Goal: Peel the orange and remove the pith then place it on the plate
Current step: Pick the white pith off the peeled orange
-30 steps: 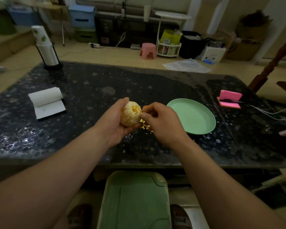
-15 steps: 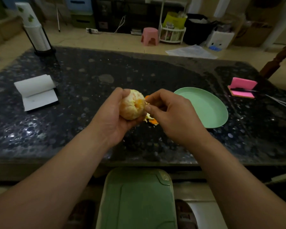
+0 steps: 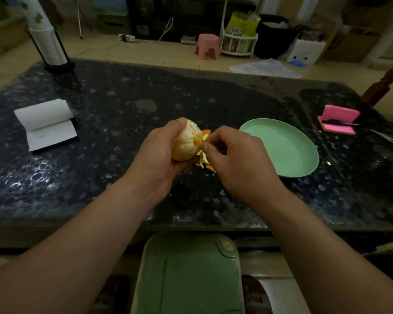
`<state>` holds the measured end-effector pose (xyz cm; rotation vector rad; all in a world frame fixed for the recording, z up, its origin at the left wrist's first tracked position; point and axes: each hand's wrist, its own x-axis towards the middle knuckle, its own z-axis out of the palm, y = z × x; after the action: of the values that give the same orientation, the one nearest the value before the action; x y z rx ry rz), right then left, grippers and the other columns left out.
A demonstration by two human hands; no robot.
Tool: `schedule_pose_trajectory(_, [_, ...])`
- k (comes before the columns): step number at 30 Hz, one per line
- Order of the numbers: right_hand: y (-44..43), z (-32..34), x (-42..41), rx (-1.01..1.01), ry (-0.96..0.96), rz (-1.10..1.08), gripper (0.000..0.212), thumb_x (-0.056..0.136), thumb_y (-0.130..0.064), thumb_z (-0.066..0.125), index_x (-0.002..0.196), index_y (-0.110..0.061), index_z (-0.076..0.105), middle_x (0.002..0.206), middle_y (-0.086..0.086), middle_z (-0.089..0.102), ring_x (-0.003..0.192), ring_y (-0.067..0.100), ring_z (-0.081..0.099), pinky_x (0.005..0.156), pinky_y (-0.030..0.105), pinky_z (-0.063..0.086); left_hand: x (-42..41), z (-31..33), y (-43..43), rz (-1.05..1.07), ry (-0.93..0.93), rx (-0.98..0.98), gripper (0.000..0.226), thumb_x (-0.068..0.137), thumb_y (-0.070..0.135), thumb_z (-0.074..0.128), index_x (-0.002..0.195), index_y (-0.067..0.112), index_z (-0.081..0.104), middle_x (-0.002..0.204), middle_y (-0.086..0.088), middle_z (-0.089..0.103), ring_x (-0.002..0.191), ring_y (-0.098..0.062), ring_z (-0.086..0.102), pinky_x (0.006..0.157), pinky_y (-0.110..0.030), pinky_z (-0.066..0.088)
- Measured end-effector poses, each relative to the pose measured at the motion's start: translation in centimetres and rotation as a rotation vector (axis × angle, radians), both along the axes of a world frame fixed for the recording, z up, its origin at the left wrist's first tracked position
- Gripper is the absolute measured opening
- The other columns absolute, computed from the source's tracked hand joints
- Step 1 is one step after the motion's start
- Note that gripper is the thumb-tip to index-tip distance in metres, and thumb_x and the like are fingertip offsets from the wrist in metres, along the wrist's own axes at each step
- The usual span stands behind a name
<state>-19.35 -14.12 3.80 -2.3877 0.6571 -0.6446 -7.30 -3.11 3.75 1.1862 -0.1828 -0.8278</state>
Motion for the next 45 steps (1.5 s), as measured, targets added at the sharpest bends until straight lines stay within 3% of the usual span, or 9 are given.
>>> schedule_pose_trajectory(4, [-0.1,0.0,0.1,0.057,-0.034,-0.002,0.008,0.1,-0.029,0.07,0.093,-0.032,0.068,0.078,-0.013,0.069,0.072,0.004,0.065,0.062,0.025,0.052,0.0,-0.1,0.3,-0.017,0.049,-0.016,0.033,0.105,0.031,0.055,0.125,0.009,0.067,0.124,-0.018,0.076,0.114,-0.032,0.074,0.101,-0.05,0.06])
schedule_pose_trajectory(10, [-0.6,0.8,-0.3,0.188,-0.11,0.079,0.006,0.102,-0.029,0.072,0.107,-0.028,0.075,0.086,-0.016,0.072,0.082,-0.002,0.068,0.065,0.012,0.05,0.8,0.1,0.5,-0.068,0.021,-0.029,0.031,0.104,0.033,0.05,0.121,0.013,0.066,0.102,-0.009,0.079,0.089,-0.023,0.076,0.066,-0.033,0.061])
schedule_pose_trajectory(17, [-1.1,0.3,-0.6,0.009,-0.059,0.089,0.006,0.1,-0.032,0.075,0.104,-0.031,0.078,0.086,-0.017,0.072,0.081,0.003,0.066,0.072,0.034,0.057,0.5,-0.1,0.5,-0.034,-0.133,0.079,0.047,0.093,0.035,0.064,0.135,0.015,0.059,0.129,-0.016,0.071,0.101,-0.03,0.075,0.073,-0.042,0.063])
schedule_pose_trajectory(21, [-1.3,0.3,-0.8,-0.061,-0.017,0.091,0.007,0.101,-0.032,0.073,0.103,-0.03,0.078,0.081,-0.018,0.069,0.074,0.005,0.063,0.068,0.033,0.054,0.5,-0.4,0.5,-0.059,-0.213,0.104,0.032,0.102,0.025,0.06,0.133,0.021,0.057,0.129,-0.013,0.066,0.098,-0.026,0.073,0.07,-0.039,0.063])
schedule_pose_trajectory(27, [-0.9,0.3,-0.7,-0.22,0.055,0.099,0.008,0.101,-0.031,0.068,0.101,-0.026,0.074,0.091,-0.009,0.072,0.08,0.013,0.063,0.07,0.038,0.054,0.3,-0.3,0.5,-0.076,-0.28,0.143,0.061,0.075,0.038,0.066,0.135,0.027,0.057,0.127,-0.009,0.065,0.1,-0.025,0.072,0.072,-0.041,0.064])
schedule_pose_trajectory(31, [-0.6,0.5,-0.7,-0.292,0.053,0.094,0.009,0.099,-0.03,0.067,0.09,-0.026,0.065,0.081,-0.01,0.063,0.071,0.011,0.055,0.061,0.032,0.047,0.5,-0.6,0.5,-0.106,-0.272,0.146,0.045,0.094,0.03,0.066,0.138,0.028,0.056,0.127,-0.008,0.064,0.103,-0.023,0.07,0.074,-0.039,0.062])
schedule_pose_trajectory(37, [-0.9,0.5,-0.9,-0.213,0.012,0.09,0.008,0.097,-0.03,0.069,0.09,-0.027,0.065,0.08,-0.012,0.063,0.073,0.009,0.058,0.064,0.035,0.053,0.7,-0.4,0.7,-0.14,-0.172,0.129,0.05,0.086,0.036,0.066,0.135,0.025,0.061,0.128,-0.011,0.069,0.101,-0.026,0.073,0.072,-0.041,0.064])
schedule_pose_trajectory(42, [-1.6,0.2,-0.8,-0.086,-0.014,0.077,0.005,0.096,-0.028,0.07,0.092,-0.027,0.067,0.081,-0.012,0.067,0.075,0.008,0.063,0.068,0.043,0.057,0.7,-0.2,0.9,-0.16,-0.1,0.1,0.033,0.099,0.029,0.06,0.131,0.022,0.064,0.129,-0.014,0.07,0.099,-0.03,0.074,0.066,-0.039,0.062])
schedule_pose_trajectory(45, [-1.8,0.2,-0.9,-0.009,-0.03,0.071,0.004,0.1,-0.028,0.067,0.096,-0.028,0.068,0.08,-0.014,0.067,0.073,0.007,0.063,0.066,0.035,0.057,0.7,0.0,1.1,-0.154,-0.086,0.104,0.032,0.101,0.028,0.057,0.131,0.021,0.065,0.126,-0.013,0.072,0.096,-0.029,0.075,0.064,-0.037,0.062])
